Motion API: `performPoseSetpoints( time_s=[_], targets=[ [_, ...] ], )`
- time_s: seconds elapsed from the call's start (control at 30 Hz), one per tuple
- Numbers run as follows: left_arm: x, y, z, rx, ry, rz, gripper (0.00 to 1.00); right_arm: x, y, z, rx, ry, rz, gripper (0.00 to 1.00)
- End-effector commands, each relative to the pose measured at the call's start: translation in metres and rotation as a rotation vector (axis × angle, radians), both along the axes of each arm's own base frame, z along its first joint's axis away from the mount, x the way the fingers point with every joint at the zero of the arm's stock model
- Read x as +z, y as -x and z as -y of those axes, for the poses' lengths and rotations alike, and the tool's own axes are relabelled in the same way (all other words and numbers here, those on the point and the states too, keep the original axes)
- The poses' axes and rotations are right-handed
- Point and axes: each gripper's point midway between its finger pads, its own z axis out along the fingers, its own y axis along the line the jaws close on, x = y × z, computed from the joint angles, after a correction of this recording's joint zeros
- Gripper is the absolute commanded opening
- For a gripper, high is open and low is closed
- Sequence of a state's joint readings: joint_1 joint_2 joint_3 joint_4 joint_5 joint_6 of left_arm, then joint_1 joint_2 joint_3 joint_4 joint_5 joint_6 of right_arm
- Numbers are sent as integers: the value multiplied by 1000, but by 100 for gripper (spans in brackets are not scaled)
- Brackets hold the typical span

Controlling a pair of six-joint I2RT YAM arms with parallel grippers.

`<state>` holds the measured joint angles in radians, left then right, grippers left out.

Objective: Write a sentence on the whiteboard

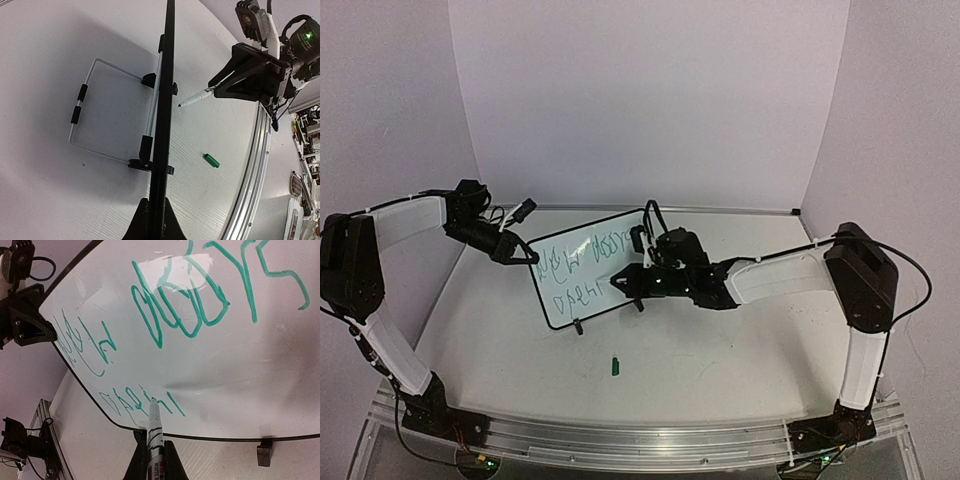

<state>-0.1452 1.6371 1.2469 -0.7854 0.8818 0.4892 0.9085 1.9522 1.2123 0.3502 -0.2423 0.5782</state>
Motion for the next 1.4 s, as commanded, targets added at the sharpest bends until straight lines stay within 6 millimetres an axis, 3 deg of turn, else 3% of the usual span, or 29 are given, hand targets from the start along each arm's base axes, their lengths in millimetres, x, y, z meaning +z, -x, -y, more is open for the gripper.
performPoseSetpoints(
  time_s=[0.0,0.53,0.9,1.1,1.37],
  targets=[
    [-1,-16,-15,60,-101,62,0,27,-15,-9,-19,-43,67,0],
    [-1,-16,-15,59,-101,60,0,4,-27,-10,-44,-10,37,0],
    [-2,-16,-15,59,-104,59,0,31,-19,8,-55,-16,91,0],
    [-3,-16,-15,59,-105,58,0,12,-16,15,-57,14,58,0],
    [-3,-16,-15,61,-108,57,0,1,-18,8,-41,23,42,0]
  ],
)
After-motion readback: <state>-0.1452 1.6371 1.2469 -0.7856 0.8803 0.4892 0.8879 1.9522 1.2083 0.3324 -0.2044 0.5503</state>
